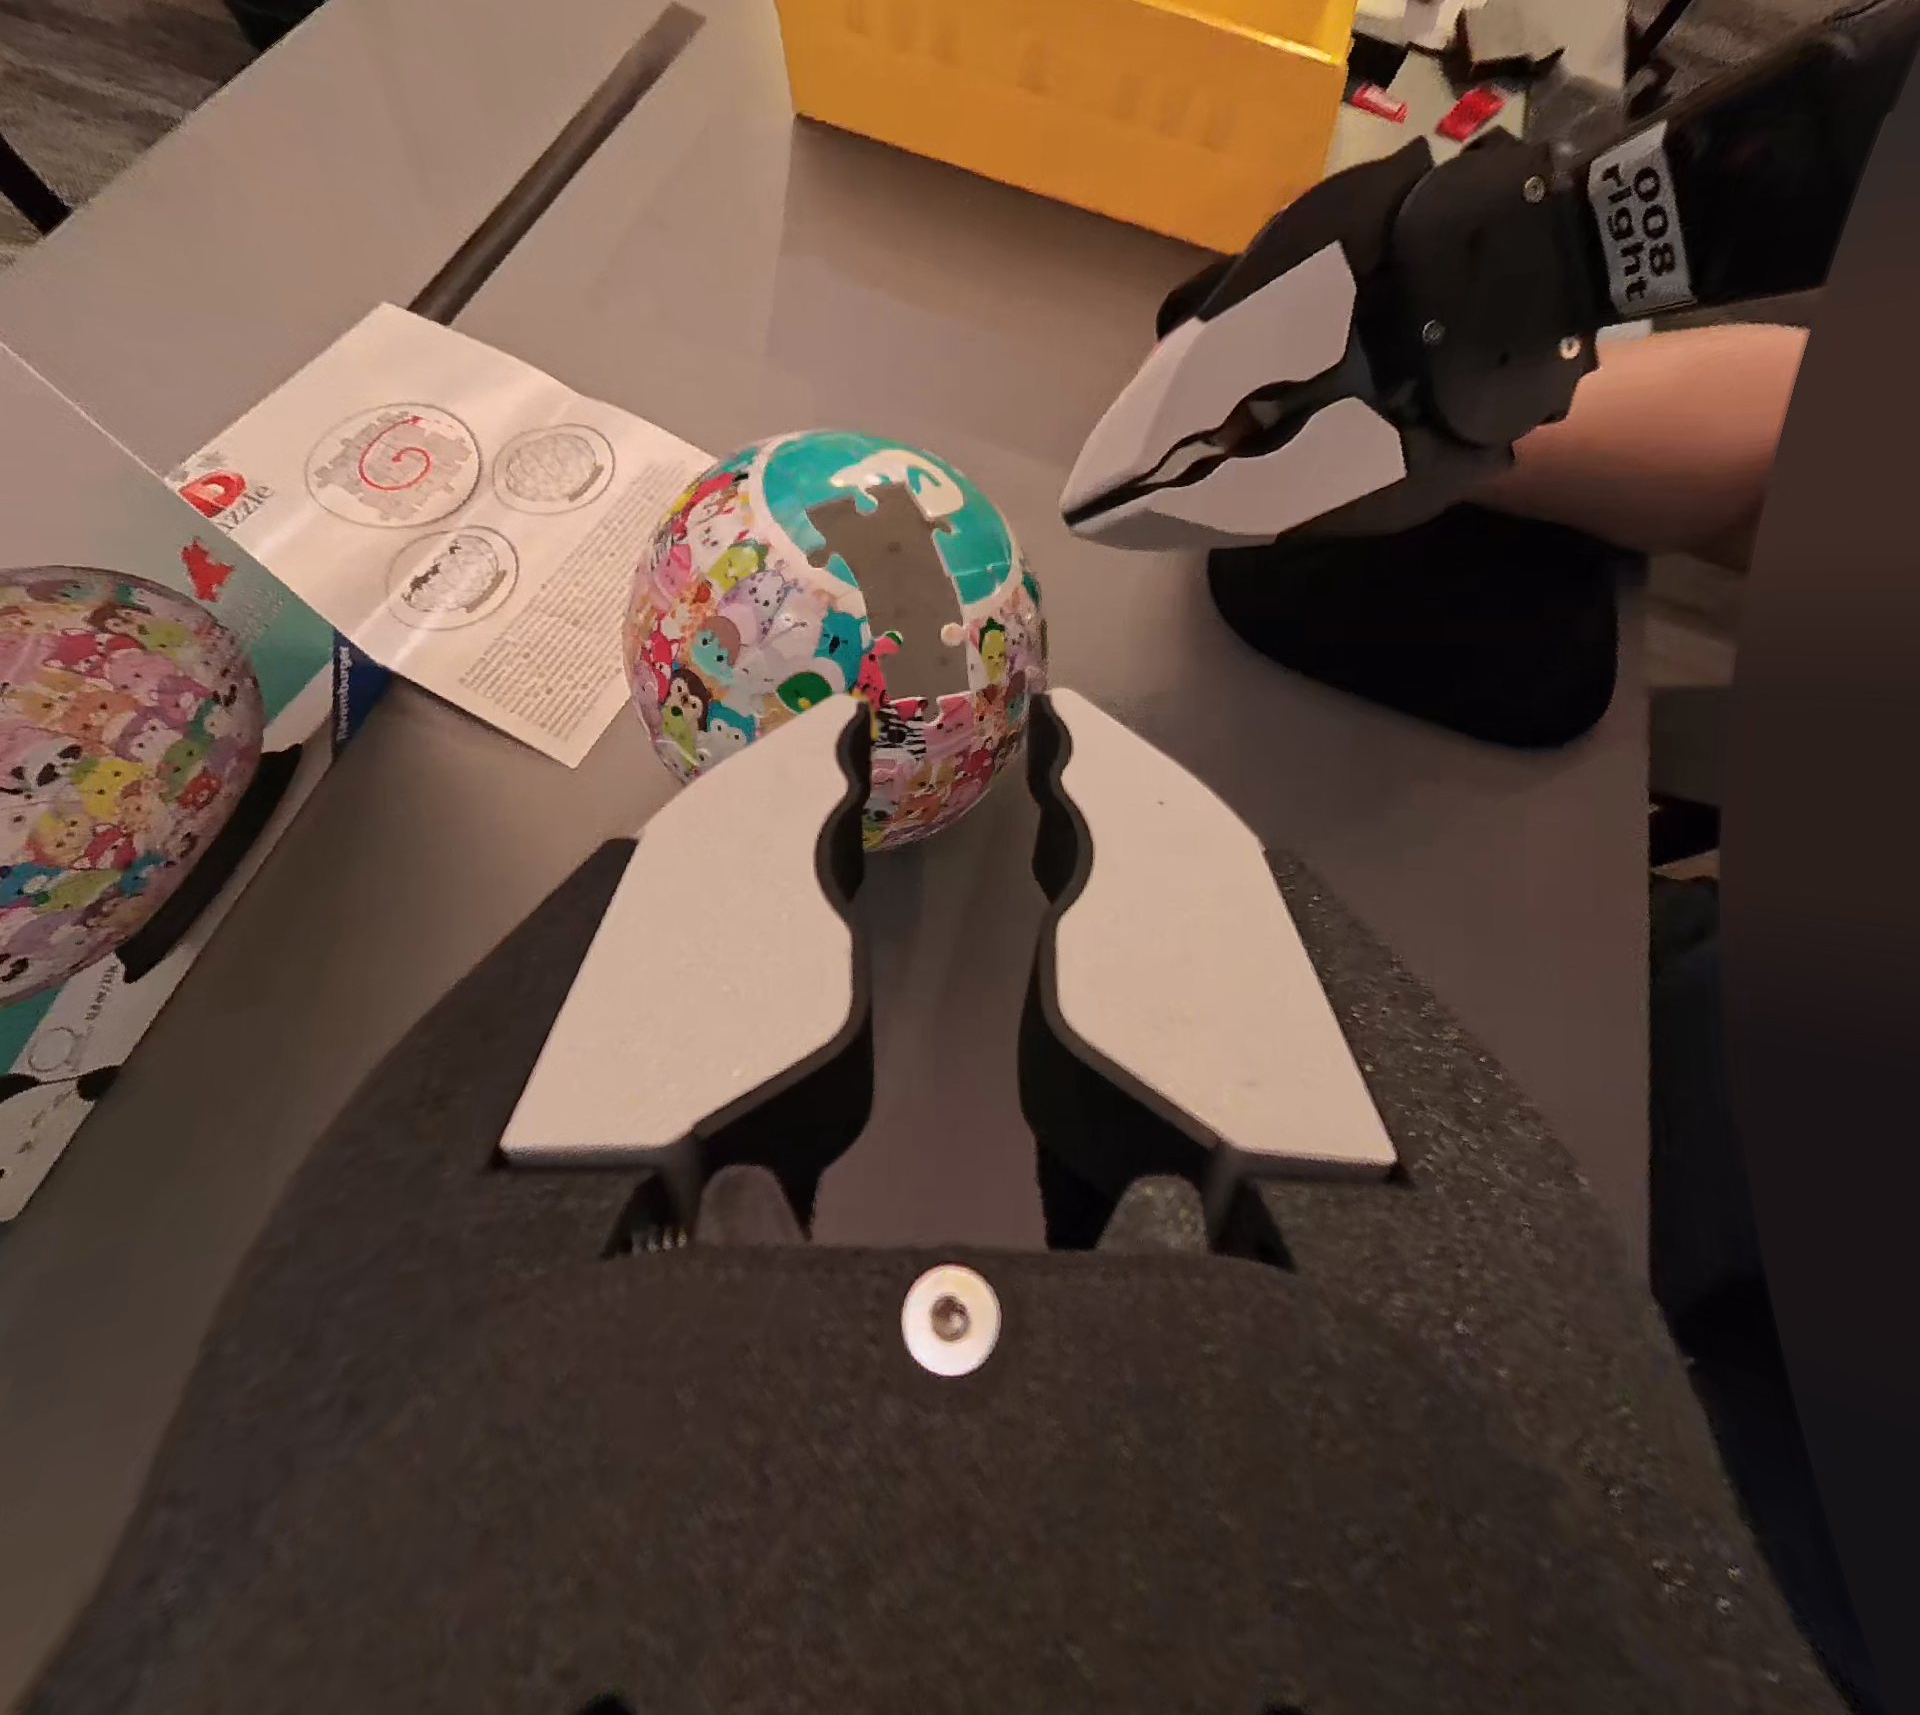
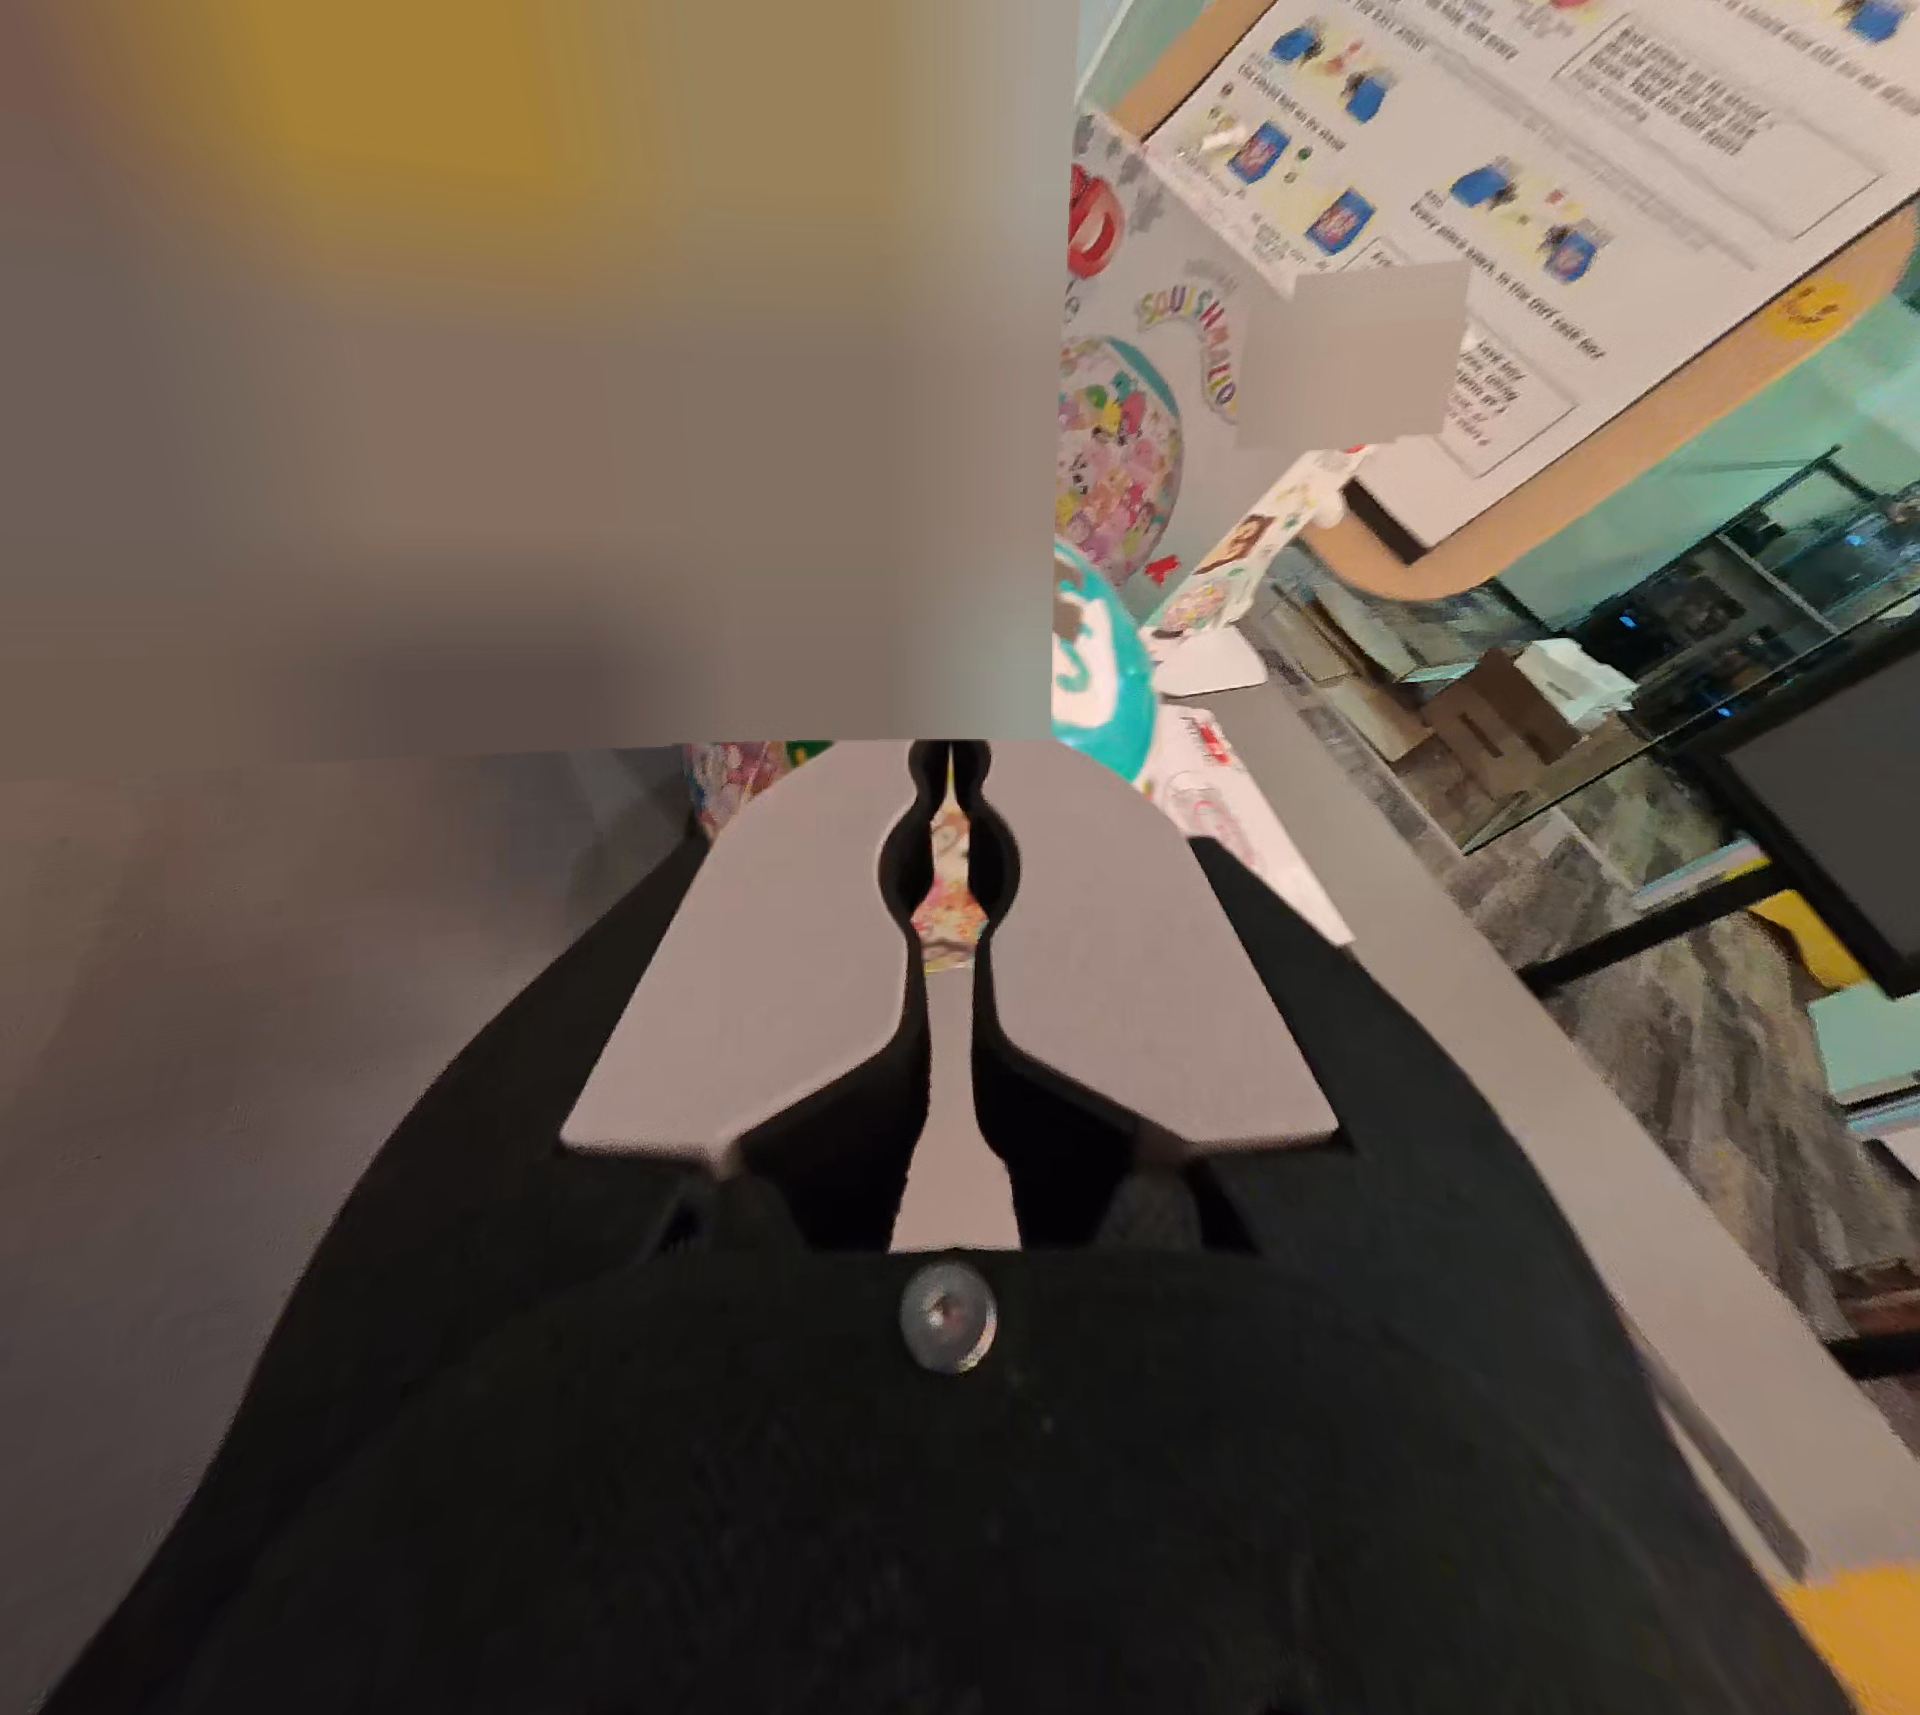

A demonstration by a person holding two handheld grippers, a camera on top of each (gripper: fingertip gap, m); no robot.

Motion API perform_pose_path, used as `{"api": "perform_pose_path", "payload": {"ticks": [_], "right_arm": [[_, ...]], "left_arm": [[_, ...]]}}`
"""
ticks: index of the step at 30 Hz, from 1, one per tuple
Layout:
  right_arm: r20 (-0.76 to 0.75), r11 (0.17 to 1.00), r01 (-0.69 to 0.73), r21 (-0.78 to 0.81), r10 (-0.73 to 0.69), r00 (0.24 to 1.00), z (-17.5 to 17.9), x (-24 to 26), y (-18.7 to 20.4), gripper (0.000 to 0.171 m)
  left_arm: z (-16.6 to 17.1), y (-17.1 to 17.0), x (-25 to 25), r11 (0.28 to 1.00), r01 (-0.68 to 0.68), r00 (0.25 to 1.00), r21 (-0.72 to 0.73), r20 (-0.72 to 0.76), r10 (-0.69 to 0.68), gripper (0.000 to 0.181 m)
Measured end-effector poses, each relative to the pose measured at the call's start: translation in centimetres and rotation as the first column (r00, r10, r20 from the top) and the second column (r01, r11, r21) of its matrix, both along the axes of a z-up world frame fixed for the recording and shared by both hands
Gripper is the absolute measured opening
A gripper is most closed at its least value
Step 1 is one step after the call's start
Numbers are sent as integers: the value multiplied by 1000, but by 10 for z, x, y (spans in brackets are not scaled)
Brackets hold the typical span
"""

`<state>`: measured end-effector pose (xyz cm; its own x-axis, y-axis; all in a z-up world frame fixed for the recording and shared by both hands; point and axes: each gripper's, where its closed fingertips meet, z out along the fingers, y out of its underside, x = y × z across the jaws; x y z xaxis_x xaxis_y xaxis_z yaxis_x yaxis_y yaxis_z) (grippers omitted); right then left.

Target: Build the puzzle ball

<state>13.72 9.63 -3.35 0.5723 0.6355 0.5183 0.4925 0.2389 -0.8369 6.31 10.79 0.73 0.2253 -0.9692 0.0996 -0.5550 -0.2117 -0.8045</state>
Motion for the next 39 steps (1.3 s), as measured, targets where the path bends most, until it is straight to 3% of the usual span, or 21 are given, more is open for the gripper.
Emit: {"api": "perform_pose_path", "payload": {"ticks": [5, 13, 25, 29, 33, 39], "right_arm": [[65, 997, -66, -24, 68, 996, -18, -20, -5, 1], [86, 998, -49, -40, 53, 995, -22, -26, 0, 1], [44, 999, -40, 24, 39, 998, -1, -21, -4, 1], [106, 999, -31, -25, 34, 994, -22, -24, 4, 2], [67, 996, -40, 79, 35, 997, 3, -22, -6, 1], [3, 999, 6, 40, -6, 1000, 18, -11, 10, 1]], "left_arm": [[5, 3, 0, 1000, -15, 1000, 5, 25, 15, 28], [14, 6, -4, 999, -34, 998, 17, 57, 33, 27], [21, 4, -5, 999, -32, 997, 32, 75, 30, 27], [23, 5, -6, 999, -40, 996, 29, 86, 37, 27], [25, 3, -6, 998, -37, 996, 41, 85, 34, 27], [31, 5, -8, 998, -43, 994, 44, 101, 38, 27]]}}
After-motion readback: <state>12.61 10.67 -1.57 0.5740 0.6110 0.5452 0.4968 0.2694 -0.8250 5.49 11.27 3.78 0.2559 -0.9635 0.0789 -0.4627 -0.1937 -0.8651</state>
